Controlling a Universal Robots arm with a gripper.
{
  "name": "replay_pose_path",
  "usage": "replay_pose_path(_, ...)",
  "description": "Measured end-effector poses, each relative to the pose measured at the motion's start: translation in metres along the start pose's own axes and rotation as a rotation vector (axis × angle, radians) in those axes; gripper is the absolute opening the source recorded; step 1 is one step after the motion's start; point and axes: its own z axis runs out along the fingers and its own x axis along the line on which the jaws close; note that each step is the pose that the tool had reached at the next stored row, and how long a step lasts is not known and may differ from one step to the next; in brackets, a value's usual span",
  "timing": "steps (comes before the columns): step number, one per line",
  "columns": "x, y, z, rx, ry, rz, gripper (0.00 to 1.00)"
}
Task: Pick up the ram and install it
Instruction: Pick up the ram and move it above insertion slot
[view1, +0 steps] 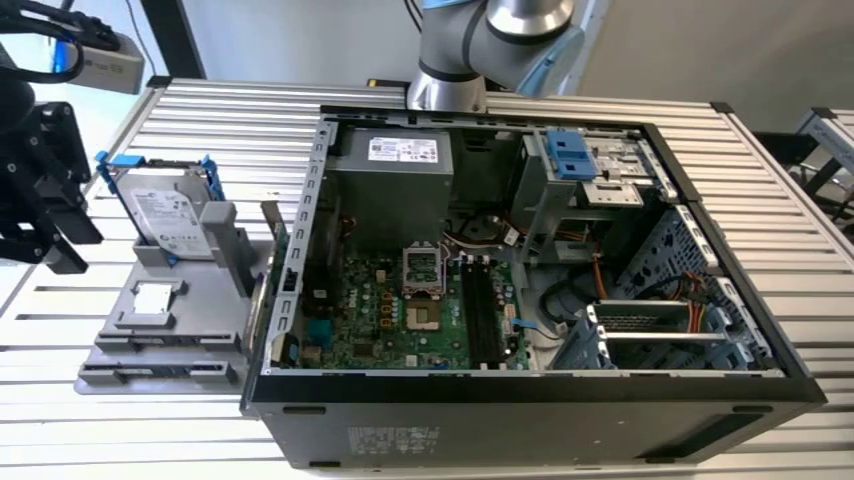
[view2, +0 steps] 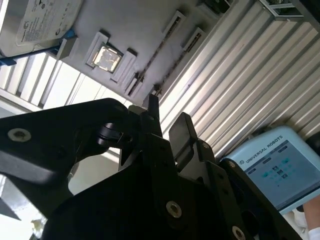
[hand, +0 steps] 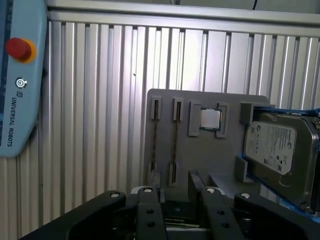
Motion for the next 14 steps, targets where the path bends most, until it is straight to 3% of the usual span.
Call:
replay_pose_path(6,-0.0002,0.0013,0.0103,0.0004,0.0011,0.0,1.0)
replay_pose_path(14,-0.0003,0.0014,0.011,0.0,0.0017,0.0,1.0)
